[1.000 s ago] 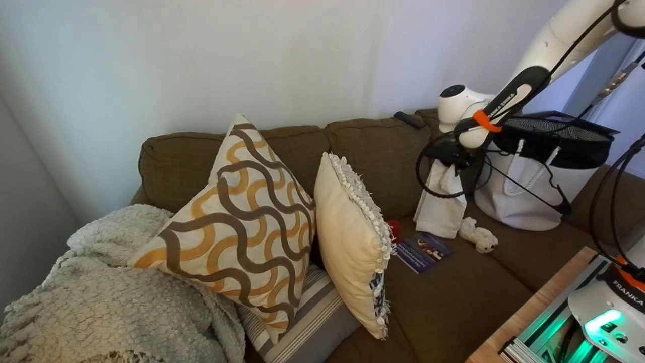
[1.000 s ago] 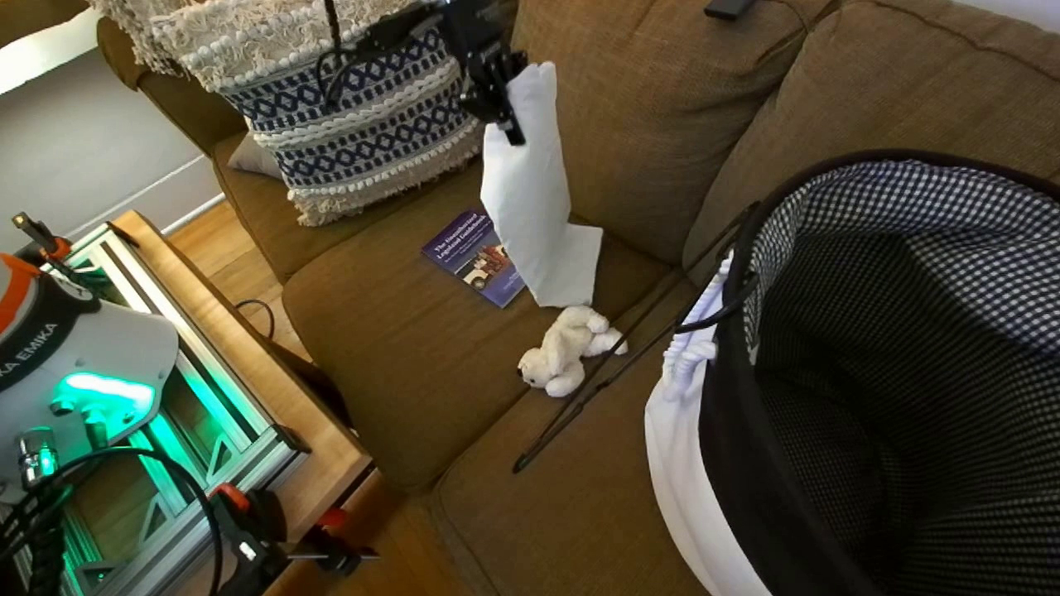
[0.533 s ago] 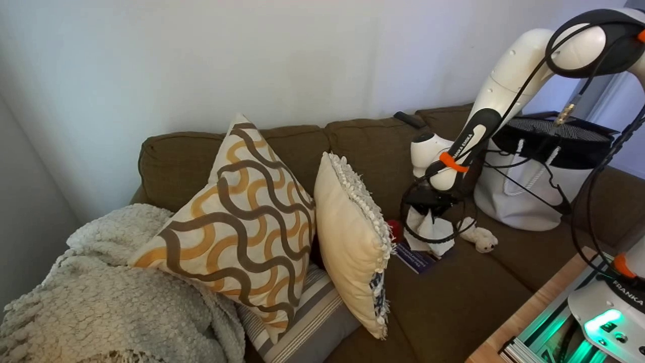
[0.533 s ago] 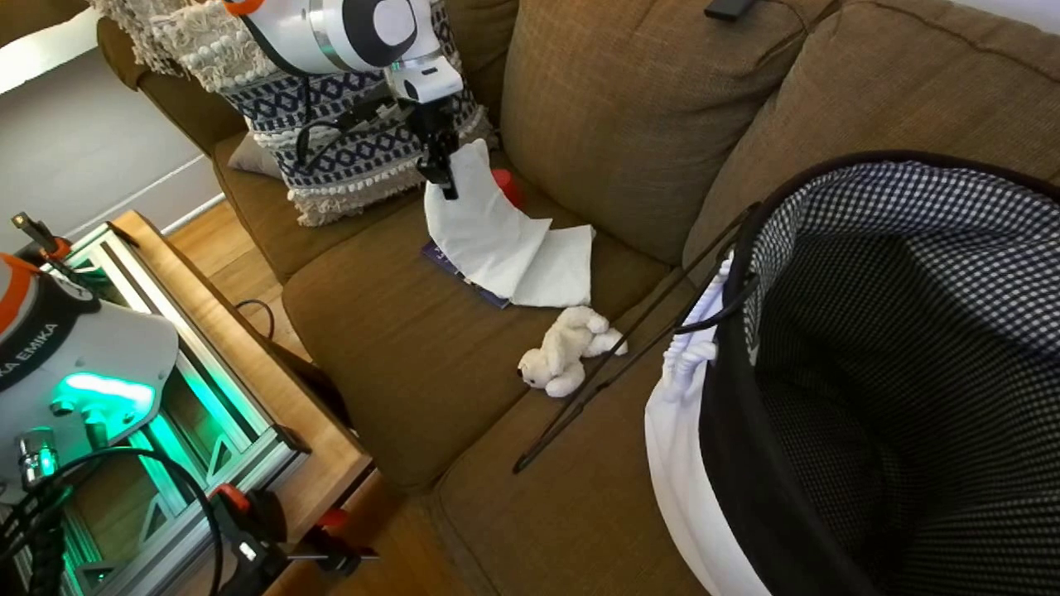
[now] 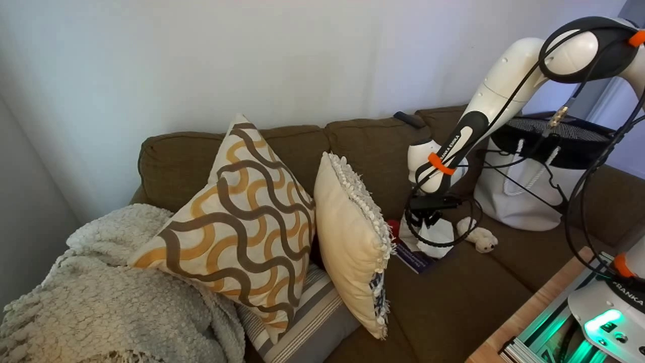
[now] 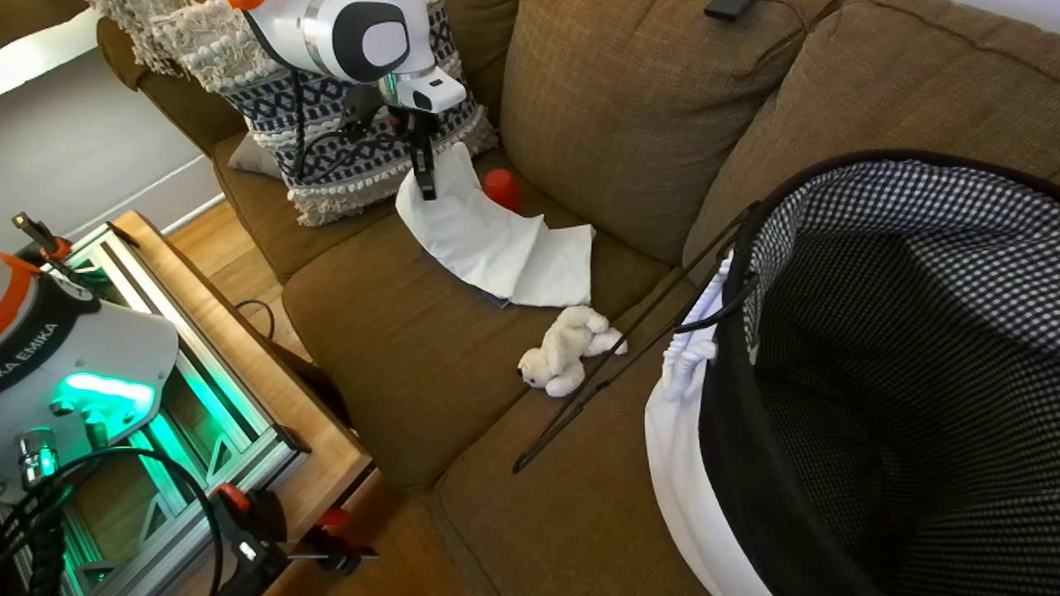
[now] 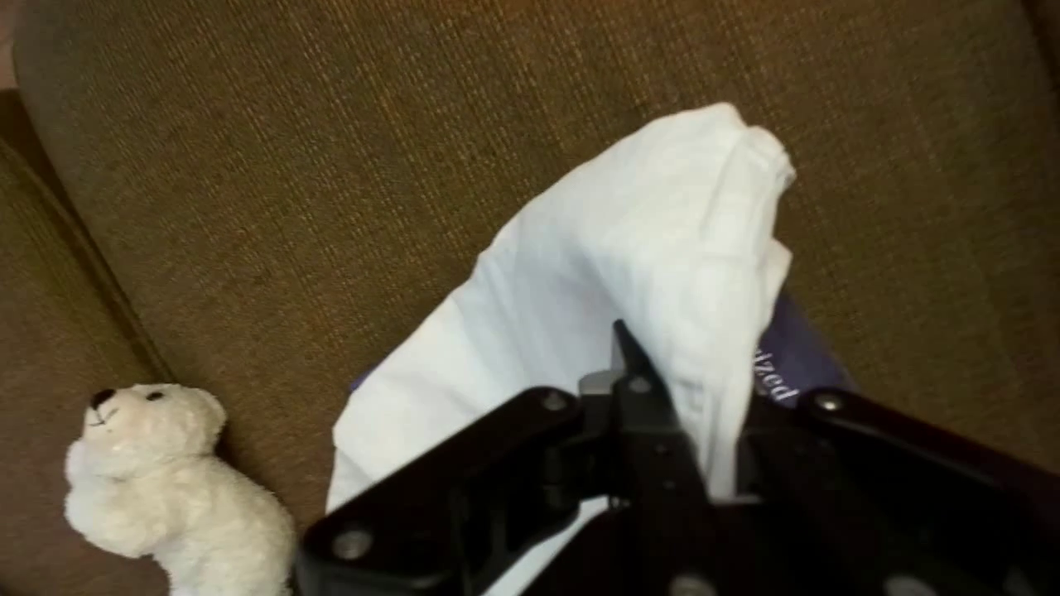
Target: Pick up the towel, then fold it
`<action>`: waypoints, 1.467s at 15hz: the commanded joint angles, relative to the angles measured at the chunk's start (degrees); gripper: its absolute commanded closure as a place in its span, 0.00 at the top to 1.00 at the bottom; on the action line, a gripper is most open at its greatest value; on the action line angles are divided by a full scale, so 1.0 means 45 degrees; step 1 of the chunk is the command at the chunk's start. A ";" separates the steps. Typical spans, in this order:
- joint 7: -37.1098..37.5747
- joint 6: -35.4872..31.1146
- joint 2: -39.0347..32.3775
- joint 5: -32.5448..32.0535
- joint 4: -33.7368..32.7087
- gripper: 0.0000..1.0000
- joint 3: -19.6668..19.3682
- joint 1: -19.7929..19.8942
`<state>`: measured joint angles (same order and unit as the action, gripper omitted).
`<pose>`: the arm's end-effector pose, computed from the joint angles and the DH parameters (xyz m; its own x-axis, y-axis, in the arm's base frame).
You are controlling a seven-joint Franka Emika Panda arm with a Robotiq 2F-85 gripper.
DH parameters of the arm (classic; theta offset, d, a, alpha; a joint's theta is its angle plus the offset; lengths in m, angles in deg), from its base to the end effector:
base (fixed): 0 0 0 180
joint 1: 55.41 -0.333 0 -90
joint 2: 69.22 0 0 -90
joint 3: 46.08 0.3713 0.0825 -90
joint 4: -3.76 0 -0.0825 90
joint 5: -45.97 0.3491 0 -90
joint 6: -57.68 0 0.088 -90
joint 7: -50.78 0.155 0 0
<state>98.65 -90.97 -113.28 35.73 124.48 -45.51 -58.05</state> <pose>0.5295 0.0292 0.0539 0.7951 -0.5854 -0.1585 -0.5456 -0.8045 0.2346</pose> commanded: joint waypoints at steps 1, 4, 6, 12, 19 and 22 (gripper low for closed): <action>-0.2613 -0.0059 0.0526 0.1390 0.0408 0.01 0.0815 -0.0226; -0.4656 0.0662 0.0398 0.2197 0.0046 0.01 0.1390 -0.0507; -0.4599 0.1313 0.0221 0.2321 -0.0283 0.01 0.0671 -0.1255; -0.2347 0.0908 -0.0227 0.2088 -0.0561 0.01 -0.2133 -0.2112; 0.0624 0.0478 -0.2536 0.0962 -0.2496 0.01 -0.4172 -0.3677; 0.2256 0.0745 -0.3665 0.0341 -0.3552 0.01 -0.4840 -0.4604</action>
<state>101.90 -88.39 -123.53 39.76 114.14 -63.90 -74.55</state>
